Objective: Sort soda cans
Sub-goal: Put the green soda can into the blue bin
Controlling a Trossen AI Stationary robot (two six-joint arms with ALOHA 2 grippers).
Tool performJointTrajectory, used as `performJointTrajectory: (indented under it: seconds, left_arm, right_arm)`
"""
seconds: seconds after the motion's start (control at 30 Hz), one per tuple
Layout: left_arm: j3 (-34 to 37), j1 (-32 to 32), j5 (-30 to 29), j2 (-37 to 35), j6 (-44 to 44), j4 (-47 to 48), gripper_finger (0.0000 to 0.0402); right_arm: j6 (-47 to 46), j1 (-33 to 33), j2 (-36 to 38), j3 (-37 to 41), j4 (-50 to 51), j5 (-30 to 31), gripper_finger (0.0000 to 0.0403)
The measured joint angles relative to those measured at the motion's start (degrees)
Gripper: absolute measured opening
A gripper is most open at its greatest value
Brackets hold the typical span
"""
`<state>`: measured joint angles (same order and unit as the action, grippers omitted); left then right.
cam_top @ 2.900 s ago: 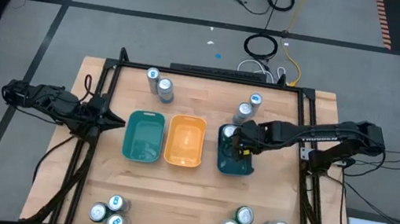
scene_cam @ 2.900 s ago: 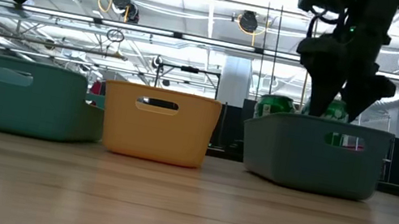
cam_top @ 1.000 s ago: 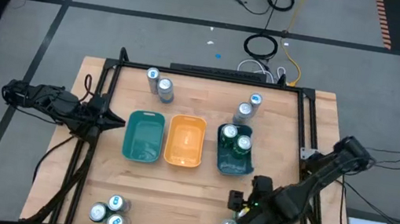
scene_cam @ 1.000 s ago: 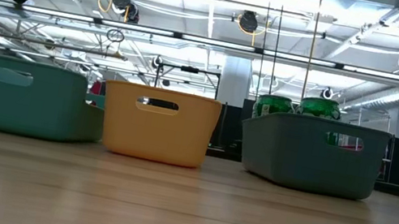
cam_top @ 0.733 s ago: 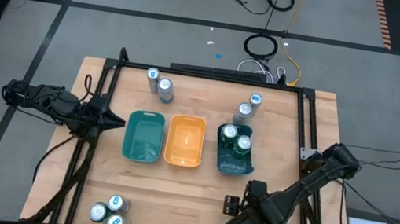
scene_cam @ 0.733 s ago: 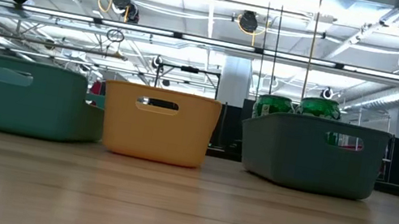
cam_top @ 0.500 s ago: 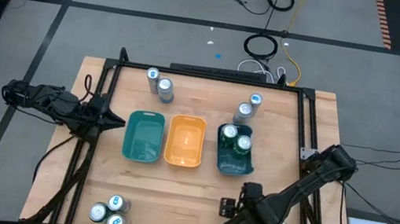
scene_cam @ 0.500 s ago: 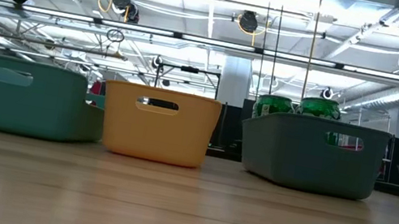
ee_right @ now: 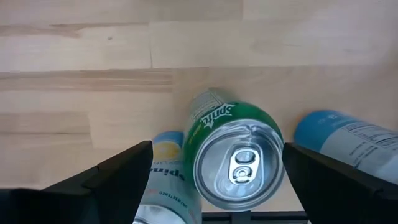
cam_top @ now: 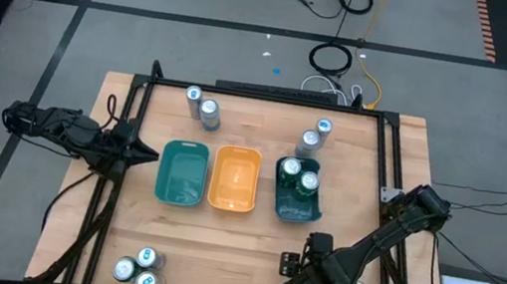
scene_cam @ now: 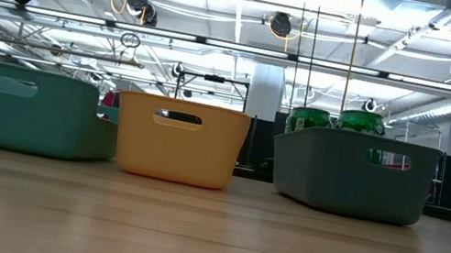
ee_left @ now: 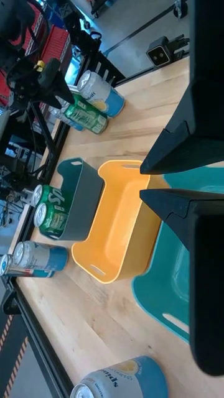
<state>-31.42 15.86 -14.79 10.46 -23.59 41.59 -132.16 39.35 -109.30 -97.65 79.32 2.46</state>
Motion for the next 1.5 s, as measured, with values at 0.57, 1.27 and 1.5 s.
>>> performJointTrajectory:
  seconds: [0.57, 1.27, 1.5]
  left_arm:
    - [0.0, 0.0, 0.0, 0.0, 0.0, 0.0, 0.0059]
    - [0.0, 0.0, 0.0, 0.0, 0.0, -0.1, 0.0059]
    - [0.0, 0.0, 0.0, 0.0, 0.0, -0.1, 0.0059]
  right_arm:
    - [0.2, 0.0, 0.0, -3.0, 3.2, 0.5, 0.0352]
    - [-0.3, 0.0, 0.1, 9.4, -11.8, -4.0, 0.0292]
    - [0.1, -0.4, 1.7, 9.4, -9.6, -3.4, 0.0279]
